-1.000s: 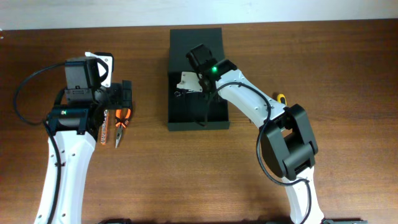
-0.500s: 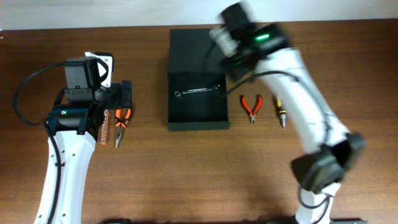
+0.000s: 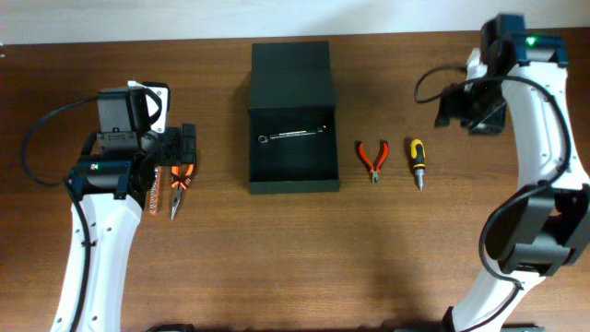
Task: Pack container
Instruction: 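Move the right gripper to the yellow-black screwdriver and grasp its handle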
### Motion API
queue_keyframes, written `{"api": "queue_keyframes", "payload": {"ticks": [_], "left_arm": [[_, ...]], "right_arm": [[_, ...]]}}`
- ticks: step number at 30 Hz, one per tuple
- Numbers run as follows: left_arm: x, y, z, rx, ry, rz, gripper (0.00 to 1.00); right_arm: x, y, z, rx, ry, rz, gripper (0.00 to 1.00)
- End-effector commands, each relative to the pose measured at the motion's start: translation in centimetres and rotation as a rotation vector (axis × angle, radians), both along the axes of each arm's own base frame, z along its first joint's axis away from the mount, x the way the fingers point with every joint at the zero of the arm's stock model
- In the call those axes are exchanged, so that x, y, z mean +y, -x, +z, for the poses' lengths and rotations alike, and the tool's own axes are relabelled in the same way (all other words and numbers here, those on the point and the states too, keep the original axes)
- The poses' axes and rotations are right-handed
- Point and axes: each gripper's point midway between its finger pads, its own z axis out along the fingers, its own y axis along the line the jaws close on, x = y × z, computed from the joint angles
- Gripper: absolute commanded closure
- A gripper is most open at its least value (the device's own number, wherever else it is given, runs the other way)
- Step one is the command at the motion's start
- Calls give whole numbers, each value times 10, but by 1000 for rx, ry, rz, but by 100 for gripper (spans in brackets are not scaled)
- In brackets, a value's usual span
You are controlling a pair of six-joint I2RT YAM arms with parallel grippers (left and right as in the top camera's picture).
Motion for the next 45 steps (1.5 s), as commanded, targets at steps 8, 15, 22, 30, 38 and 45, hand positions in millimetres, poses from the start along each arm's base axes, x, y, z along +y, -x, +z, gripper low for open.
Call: {"api": "queue_keyframes", "payload": {"ticks": [8, 15, 22, 30, 38, 45], "left_arm": [[-3, -10, -17, 50, 8, -12, 1], [-4, -11, -21, 60, 27, -1, 1], [-5, -10, -22, 63, 31, -5, 1], [-13, -7, -25, 80, 69, -33, 1], [-13, -6, -26, 86, 70, -34, 1], [-13, -6, -26, 86, 70, -34, 1]], "right_arm": [[27, 21, -80, 79, -21, 173, 32], [29, 14, -113, 21, 12, 209, 33], [28, 8, -129, -22, 17, 190, 36], [27, 4, -148, -11, 25, 172, 43], [23, 7, -157, 14, 41, 148, 46], [24, 10, -158, 29, 38, 148, 68]]}}
